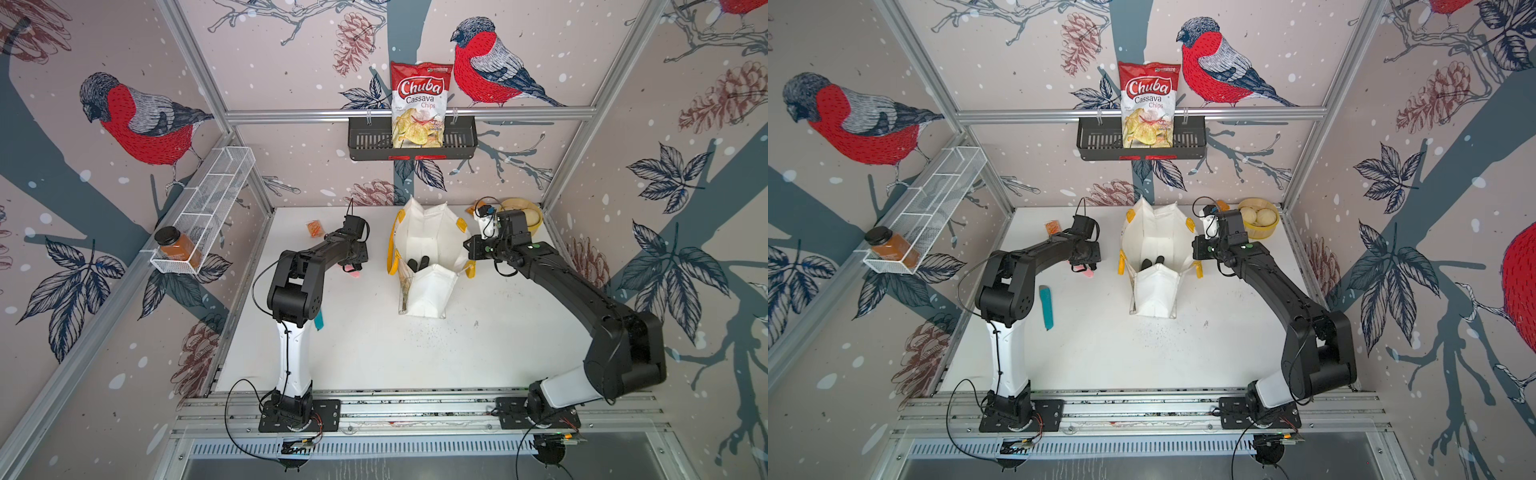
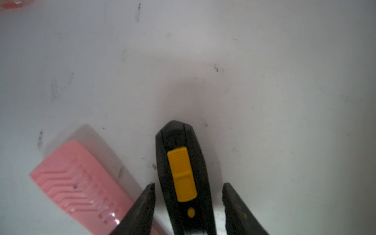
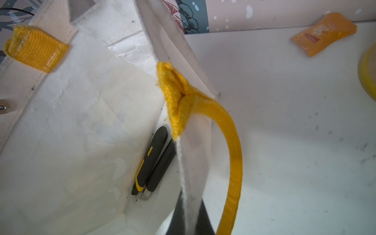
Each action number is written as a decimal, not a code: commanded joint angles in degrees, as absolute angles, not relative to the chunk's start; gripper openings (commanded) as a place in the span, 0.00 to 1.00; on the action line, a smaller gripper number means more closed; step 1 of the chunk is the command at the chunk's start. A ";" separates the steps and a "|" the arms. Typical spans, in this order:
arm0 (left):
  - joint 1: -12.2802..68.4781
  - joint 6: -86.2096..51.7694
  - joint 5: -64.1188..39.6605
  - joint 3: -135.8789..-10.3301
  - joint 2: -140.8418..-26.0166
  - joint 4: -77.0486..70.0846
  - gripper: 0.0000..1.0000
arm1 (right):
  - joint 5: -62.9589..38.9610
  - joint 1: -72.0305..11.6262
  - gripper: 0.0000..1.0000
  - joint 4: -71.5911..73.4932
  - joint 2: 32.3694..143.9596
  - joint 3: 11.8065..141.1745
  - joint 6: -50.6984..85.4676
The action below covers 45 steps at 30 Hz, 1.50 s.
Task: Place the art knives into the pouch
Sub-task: Pick up the utility knife at the center of the board.
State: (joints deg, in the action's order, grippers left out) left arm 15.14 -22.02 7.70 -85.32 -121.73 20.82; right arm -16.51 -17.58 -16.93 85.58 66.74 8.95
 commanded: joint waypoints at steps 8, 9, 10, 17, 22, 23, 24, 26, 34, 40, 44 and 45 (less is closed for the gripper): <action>14.97 -20.66 8.02 -86.22 -123.04 23.24 0.39 | -16.57 -17.53 0.00 -15.38 84.96 66.60 9.16; 15.00 -20.59 8.05 -86.28 -123.13 23.41 0.37 | -16.61 -17.58 0.00 -15.38 85.04 66.62 9.20; 14.98 -20.37 8.09 -86.39 -123.22 23.57 0.36 | -16.68 -17.60 0.00 -15.31 85.03 66.59 9.20; 15.24 -19.69 7.70 -86.78 -122.93 24.13 0.30 | -16.66 -17.58 0.00 -15.44 85.08 66.58 9.17; 15.45 -19.47 6.58 -85.51 -120.67 24.60 0.29 | -16.52 -17.60 0.00 -15.55 85.03 66.71 9.22; 15.55 -19.41 6.38 -85.14 -120.15 24.77 0.29 | -16.52 -17.64 0.00 -15.56 84.99 66.71 9.23; 15.61 -19.36 6.13 -84.50 -119.29 24.82 0.28 | -16.52 -17.66 0.00 -15.52 84.98 66.70 9.22; 15.65 -19.64 5.60 -82.74 -117.29 24.68 0.28 | -16.52 -17.67 0.00 -15.56 85.01 66.75 9.23; 16.30 -20.21 1.55 -80.12 -108.71 26.37 0.29 | -16.51 -17.64 0.00 -15.73 85.10 66.83 9.14; 16.55 -20.15 -1.34 -81.63 -104.00 28.68 0.29 | -16.52 -17.67 0.00 -15.75 85.18 66.97 9.07; 16.80 -20.08 -1.89 -82.22 -101.36 29.70 0.30 | -16.61 -17.66 0.00 -15.64 85.34 67.05 9.05; 16.79 -20.05 -2.06 -82.32 -100.64 29.95 0.30 | -16.61 -17.68 0.00 -15.73 85.43 67.06 9.05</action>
